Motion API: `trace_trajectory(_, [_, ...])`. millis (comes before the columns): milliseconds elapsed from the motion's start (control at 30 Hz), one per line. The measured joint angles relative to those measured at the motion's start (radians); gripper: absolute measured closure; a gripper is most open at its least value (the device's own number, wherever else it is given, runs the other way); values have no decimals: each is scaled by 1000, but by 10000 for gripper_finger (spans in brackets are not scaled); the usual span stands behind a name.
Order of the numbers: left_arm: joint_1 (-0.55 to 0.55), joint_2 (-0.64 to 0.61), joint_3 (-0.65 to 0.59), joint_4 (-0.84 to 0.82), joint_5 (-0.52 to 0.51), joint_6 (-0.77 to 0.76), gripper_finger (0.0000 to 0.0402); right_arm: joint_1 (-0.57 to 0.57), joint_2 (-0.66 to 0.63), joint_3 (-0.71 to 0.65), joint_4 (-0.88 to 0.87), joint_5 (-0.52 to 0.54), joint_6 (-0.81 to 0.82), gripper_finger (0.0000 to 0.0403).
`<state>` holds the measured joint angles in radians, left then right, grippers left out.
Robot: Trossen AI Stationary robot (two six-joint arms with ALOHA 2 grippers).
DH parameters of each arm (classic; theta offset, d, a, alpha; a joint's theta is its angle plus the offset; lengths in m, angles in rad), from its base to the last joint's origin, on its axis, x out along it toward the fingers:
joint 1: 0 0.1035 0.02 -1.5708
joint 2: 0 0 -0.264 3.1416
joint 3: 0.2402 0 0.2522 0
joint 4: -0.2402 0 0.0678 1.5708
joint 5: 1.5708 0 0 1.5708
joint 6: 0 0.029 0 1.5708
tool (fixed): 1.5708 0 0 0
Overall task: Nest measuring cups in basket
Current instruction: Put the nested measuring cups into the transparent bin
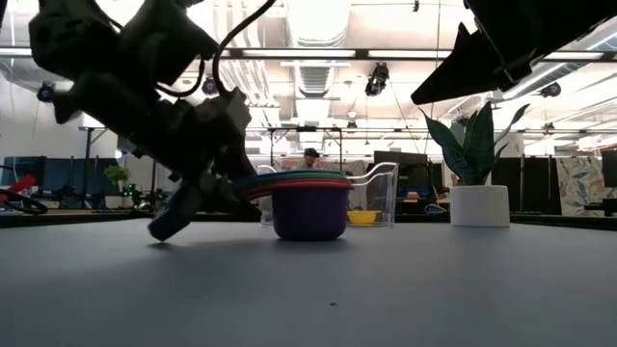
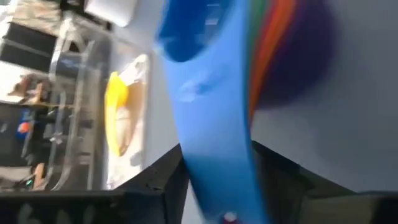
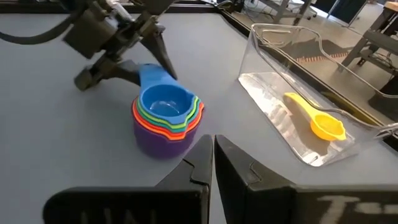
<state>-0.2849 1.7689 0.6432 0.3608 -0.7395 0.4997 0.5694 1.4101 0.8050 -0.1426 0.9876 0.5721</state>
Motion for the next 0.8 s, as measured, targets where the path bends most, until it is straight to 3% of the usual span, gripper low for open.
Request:
trace_trajectory(300, [-20,-120,107,-428,160,-179,220,0,0,4,0,0,-14,394])
trace_trajectory(500, [-24,-283,113,-652,193,-275,195,0,0,4,-1,0,-20,394])
trace_trajectory(700, [42,-509,133,-595,199,-140,189,0,0,3,-1,-1,-33,394])
trace_trajectory(800, [196,-562,187,-568,379,-45,192,0,0,2,-1,-11,-36,394])
